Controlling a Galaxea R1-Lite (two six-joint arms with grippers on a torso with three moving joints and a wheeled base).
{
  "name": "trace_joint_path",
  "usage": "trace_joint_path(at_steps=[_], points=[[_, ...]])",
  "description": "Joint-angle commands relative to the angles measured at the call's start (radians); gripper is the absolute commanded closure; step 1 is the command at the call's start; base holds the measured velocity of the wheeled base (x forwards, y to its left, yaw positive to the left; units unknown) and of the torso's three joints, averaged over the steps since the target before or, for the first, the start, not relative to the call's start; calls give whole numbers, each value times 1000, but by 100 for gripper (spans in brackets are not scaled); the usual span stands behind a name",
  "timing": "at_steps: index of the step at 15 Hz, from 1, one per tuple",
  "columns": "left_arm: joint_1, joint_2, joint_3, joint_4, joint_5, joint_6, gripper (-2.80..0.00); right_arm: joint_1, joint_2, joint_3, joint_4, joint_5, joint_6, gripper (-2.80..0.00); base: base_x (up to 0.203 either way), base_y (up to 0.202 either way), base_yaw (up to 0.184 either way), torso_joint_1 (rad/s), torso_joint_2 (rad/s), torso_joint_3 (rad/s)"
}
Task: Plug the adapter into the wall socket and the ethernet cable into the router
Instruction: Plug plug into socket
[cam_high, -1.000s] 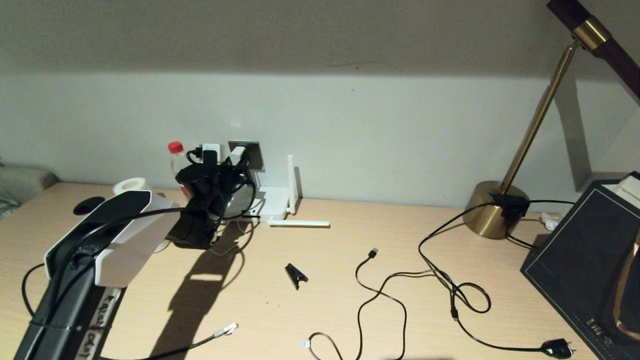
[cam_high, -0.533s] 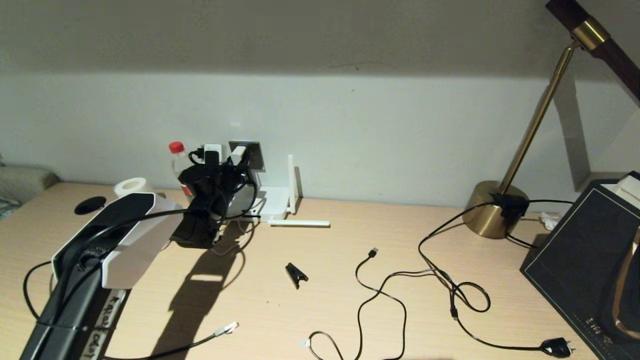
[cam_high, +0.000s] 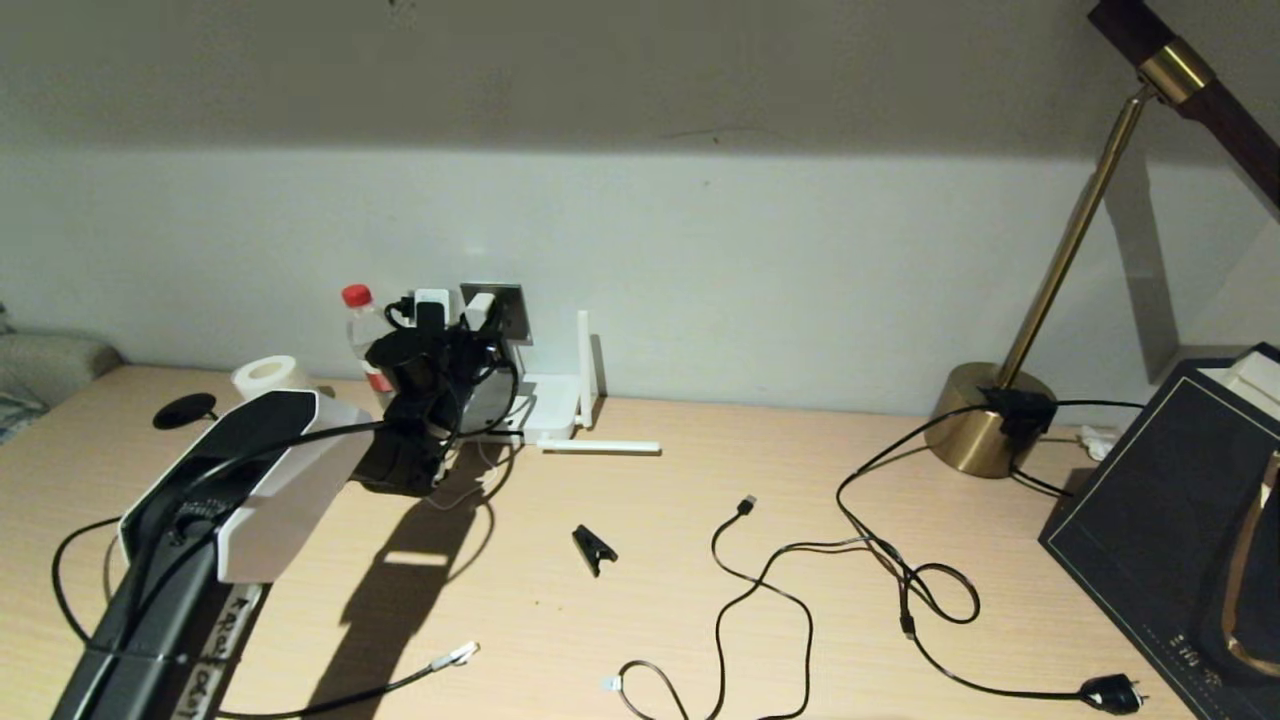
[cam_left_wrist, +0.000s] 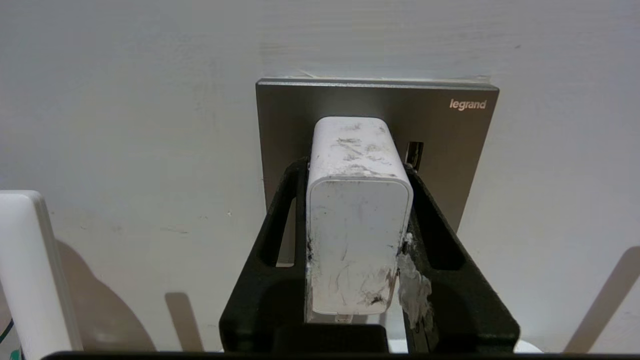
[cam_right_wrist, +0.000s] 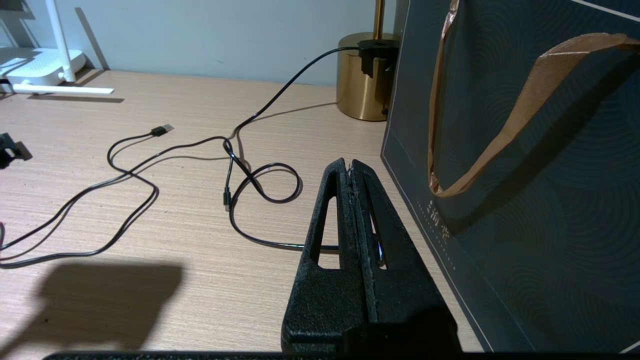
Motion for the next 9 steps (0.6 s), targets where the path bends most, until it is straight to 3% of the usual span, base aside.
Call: trace_joint_path(at_steps=[1, 9], points=[[-1, 18, -21, -3, 4, 1, 0, 0, 0, 35, -1, 0, 0, 0, 0, 0, 0, 0, 0, 0], [-6, 27, -23, -3, 10, 3, 0, 0, 0, 35, -1, 0, 0, 0, 0, 0, 0, 0, 0, 0]])
